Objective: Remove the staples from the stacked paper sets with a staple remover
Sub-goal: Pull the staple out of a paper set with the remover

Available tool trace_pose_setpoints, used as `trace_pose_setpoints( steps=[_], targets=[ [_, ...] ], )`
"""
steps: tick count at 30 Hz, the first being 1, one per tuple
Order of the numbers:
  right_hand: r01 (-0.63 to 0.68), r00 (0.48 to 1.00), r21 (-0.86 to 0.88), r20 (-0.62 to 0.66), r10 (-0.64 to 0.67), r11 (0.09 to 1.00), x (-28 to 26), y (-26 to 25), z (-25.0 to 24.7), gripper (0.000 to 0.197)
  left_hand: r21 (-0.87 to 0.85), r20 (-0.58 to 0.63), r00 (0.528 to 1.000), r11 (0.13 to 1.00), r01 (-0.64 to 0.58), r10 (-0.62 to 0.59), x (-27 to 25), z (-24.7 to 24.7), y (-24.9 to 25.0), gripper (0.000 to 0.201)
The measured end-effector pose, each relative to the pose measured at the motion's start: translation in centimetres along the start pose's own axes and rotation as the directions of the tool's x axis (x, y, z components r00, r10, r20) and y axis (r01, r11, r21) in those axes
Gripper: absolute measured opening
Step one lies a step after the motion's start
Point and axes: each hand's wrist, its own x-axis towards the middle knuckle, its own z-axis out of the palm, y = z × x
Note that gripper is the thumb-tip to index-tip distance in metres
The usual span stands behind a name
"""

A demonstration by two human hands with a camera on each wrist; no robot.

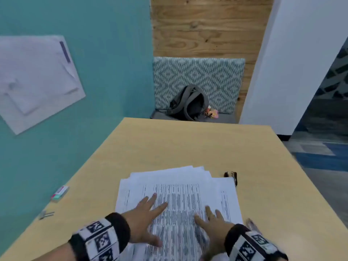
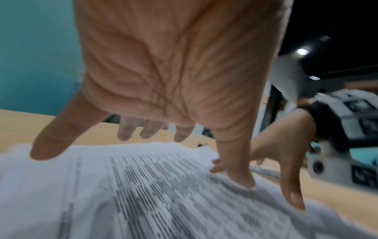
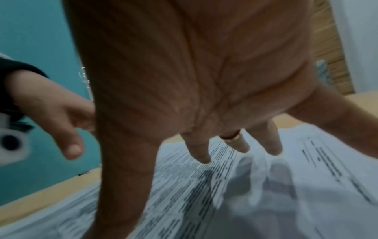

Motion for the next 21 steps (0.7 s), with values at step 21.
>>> trace_pose_setpoints(
  steps=[21],
  targets=[
    [-0.049, 0.992, -0.214, -0.121, 0.024, 0.976, 0.1, 0.8, 0.2, 0.075, 0.378, -0.072, 0.995, 0.925, -0.043, 0.076, 7.9, 4.9, 1.4, 0.082]
  ],
)
